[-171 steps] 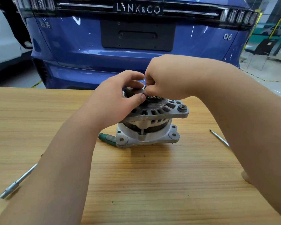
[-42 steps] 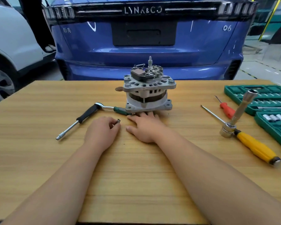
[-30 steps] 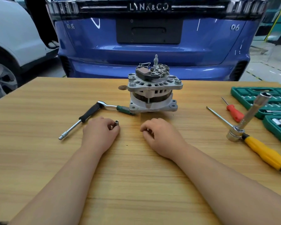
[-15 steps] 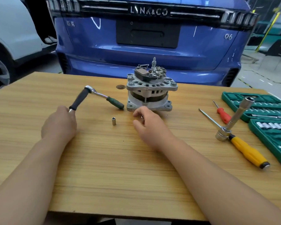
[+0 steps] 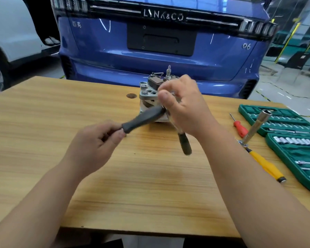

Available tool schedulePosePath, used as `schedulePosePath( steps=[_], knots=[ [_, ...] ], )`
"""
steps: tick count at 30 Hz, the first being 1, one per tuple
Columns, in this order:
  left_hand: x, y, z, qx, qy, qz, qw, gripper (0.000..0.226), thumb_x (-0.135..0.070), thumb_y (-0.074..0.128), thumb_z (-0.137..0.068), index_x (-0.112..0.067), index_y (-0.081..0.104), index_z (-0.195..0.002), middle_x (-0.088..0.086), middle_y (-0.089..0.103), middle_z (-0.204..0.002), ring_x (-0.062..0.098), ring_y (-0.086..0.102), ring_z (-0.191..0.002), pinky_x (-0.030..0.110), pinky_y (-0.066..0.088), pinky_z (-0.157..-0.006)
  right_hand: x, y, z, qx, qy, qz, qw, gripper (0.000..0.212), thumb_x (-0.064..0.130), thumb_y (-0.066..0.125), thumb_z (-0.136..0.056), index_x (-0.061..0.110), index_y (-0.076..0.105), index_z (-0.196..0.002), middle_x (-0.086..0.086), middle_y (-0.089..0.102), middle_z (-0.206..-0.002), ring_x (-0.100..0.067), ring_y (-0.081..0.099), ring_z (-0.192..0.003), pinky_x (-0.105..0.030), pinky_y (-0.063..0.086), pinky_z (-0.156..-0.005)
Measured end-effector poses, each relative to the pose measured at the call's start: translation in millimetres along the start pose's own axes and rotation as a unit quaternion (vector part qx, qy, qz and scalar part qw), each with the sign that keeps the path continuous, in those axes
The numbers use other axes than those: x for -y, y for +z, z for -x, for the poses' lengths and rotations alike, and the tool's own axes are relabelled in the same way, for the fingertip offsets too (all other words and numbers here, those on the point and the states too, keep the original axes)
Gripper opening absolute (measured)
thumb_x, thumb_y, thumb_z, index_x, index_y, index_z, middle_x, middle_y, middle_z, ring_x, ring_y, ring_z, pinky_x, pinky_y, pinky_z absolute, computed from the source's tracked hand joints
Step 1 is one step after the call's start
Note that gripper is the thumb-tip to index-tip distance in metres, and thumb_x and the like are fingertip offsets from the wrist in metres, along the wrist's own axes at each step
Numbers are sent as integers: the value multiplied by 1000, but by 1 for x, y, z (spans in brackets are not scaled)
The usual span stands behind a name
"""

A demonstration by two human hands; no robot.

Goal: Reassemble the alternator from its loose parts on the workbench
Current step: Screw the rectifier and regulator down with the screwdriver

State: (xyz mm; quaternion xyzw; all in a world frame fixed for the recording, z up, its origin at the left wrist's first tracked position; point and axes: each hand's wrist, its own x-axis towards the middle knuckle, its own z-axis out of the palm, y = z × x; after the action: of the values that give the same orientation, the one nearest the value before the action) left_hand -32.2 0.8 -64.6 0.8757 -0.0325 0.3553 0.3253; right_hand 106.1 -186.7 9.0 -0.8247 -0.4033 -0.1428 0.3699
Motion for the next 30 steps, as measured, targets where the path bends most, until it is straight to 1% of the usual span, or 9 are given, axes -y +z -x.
schedulePosePath(
  steps=[5,10,15,18,20,22,23,27,30],
  knots=[
    [7,32,10,85,-71,35,993,29,-17,64,-91,-42,61,-76,-13,59,-69,5,51,-60,13,35,-53,-37,2,45,253,176,-227,924,39,56,41,-92,21,59,-91,2,54,-65,-13,52,-53,-28,45,-54],
    [17,43,5,125,-104,51,985,23,-24,62,-92,-44,64,-82,-14,57,-65,0,49,-60,10,36,-55,-62,8,53,251,279,-489,788,51,50,31,-100,10,59,-87,0,42,-65,-10,30,-45,-23,26,-39],
    [24,45,8,133,-136,65,980,13,-30,61,-92,-40,67,-88,-13,53,-62,1,45,-58,12,35,-54,-72,15,51,280,286,-537,742,40,49,50,-91,15,61,-74,2,45,-58,-7,33,-40,-20,29,-35],
    [30,37,8,110,-159,55,980,15,-32,59,-92,-44,68,-88,-15,52,-60,1,45,-56,19,35,-54,-91,-4,46,197,267,-627,705,33,46,57,-87,18,63,-71,6,45,-55,-5,34,-38,-18,30,-35],
    [33,33,8,84,-181,54,978,16,-29,58,-94,-41,67,-87,-13,51,-59,2,44,-55,24,33,-54,-103,-20,41,117,307,-548,769,40,45,45,-95,19,64,-71,3,45,-59,-9,35,-41,-22,32,-39],
    [29,38,6,80,-187,62,977,16,-27,57,-95,-38,66,-87,-14,51,-59,2,45,-56,20,34,-54,-105,-15,41,91,346,-269,894,43,50,39,-96,20,65,-78,4,52,-67,-11,44,-52,-26,35,-50],
    [23,42,5,84,-181,71,977,17,-26,57,-95,-38,65,-86,-15,52,-59,1,45,-56,16,34,-53,-102,-7,40,88,339,-137,927,44,52,38,-96,21,66,-85,6,56,-74,-11,49,-61,-28,36,-56],
    [2,58,6,90,-149,92,980,17,-25,58,-95,-38,64,-87,-16,54,-61,1,46,-57,11,35,-53,-83,22,36,40,231,60,970,38,49,39,-98,21,59,-115,1,54,-109,-18,49,-104,-35,41,-85],
    [-4,64,7,62,-177,132,973,14,-29,55,-96,-33,64,-85,-16,48,-56,2,42,-53,15,35,-53,-64,18,44,75,203,-123,968,49,64,43,-88,33,51,-125,25,56,-96,0,53,-91,-26,46,-75]
  ],
)
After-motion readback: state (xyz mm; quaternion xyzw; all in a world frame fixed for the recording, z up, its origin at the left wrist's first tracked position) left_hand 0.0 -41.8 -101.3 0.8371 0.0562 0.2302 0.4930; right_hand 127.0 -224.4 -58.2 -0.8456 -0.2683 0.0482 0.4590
